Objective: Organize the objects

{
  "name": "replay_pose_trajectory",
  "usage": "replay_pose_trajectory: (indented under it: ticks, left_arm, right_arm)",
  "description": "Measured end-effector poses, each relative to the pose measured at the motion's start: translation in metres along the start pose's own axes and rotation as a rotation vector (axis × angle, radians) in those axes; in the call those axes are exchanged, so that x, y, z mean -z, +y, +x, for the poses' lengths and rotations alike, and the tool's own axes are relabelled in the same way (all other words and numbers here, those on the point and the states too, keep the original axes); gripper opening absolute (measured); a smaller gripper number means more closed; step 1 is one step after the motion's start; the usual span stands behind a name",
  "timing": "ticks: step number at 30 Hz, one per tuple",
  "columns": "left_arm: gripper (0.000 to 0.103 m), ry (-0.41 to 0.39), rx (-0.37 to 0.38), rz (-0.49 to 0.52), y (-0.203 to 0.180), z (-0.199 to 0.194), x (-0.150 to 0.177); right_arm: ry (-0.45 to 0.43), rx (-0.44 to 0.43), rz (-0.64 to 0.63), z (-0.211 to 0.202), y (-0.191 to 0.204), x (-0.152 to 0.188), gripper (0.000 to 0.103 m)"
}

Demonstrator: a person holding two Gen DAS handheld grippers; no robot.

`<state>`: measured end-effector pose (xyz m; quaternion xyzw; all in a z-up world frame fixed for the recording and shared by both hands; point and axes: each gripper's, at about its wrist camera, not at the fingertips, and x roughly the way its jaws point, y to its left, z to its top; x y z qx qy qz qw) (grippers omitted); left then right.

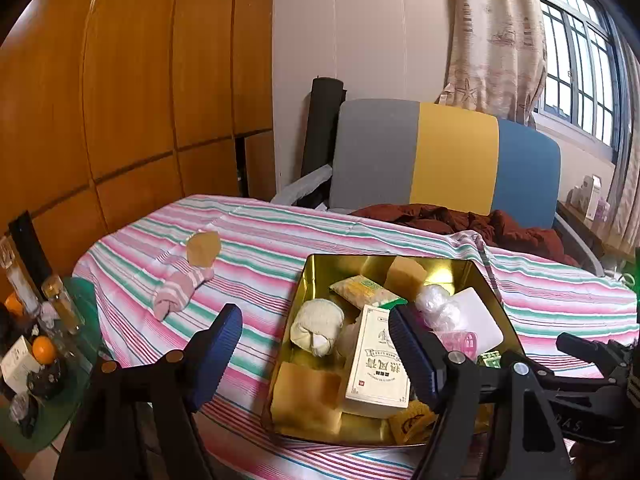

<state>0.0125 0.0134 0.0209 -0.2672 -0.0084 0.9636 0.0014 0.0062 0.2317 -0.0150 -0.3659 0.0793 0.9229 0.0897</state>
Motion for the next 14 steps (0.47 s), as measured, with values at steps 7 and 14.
replay_pose_trajectory:
  ticks: [7, 14]
  left_arm:
    - [0.064, 0.036, 0.007, -0.032, 0.0033, 0.01, 0.0062]
    - [0.062, 0.031, 0.013, -0.024, 0.0029, 0.0101, 0.0091]
  right_arm:
    - [-0.008, 0.011, -0.014, -0.0003, 0.0046, 0.0014, 0.092]
    - [-0.016, 0.031, -0.019, 0.0007, 0.0064, 0.0012, 0.093]
